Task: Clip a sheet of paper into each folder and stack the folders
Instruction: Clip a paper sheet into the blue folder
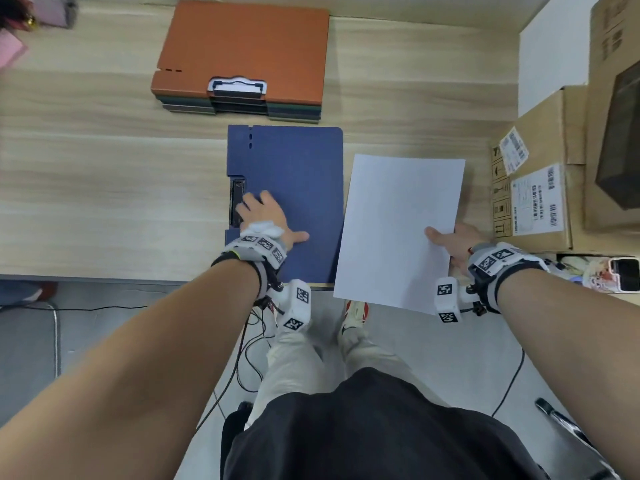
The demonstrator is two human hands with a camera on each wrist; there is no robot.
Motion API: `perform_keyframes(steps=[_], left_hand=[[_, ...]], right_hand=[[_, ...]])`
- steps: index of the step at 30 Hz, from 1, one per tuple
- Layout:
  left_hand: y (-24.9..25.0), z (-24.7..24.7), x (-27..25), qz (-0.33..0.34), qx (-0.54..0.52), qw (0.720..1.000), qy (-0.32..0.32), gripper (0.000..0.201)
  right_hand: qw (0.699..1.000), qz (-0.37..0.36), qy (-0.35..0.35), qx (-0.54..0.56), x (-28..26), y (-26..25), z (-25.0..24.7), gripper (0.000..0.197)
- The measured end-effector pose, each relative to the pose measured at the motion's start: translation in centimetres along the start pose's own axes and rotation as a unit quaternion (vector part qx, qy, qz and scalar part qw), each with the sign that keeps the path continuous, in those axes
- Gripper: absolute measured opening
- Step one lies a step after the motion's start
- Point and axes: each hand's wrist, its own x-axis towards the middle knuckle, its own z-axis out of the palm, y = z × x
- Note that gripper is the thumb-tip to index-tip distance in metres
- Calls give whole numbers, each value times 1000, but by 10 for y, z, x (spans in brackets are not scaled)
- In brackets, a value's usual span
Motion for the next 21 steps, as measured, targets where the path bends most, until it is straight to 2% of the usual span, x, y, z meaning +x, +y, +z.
perform_keyframes(steps=[5,8,11,15,18,21], left_hand=[[-10,-6,10,-61,-15,998,-5,125],[-8,-14,12,-63,-34,997,-39,119],[-12,-22,15,-61,-85,993,-57,118],[-27,-25,29,-64,-207,975,-52,115],[-44,-6,55,-56,-329,939,-77,128],[-51,-16,52,-87,-391,908,-121,123]], right_hand=[[999,-6,3,-32,-5,-5,3,54],[1000,-5,6,-17,-5,-7,5,34],[1000,-4,13,-10,-11,-15,10,32],[1000,-1,13,-8,-19,-24,13,49],[1000,7,21,-8,-20,-29,11,58],[999,11,38,15,13,-8,0,99]])
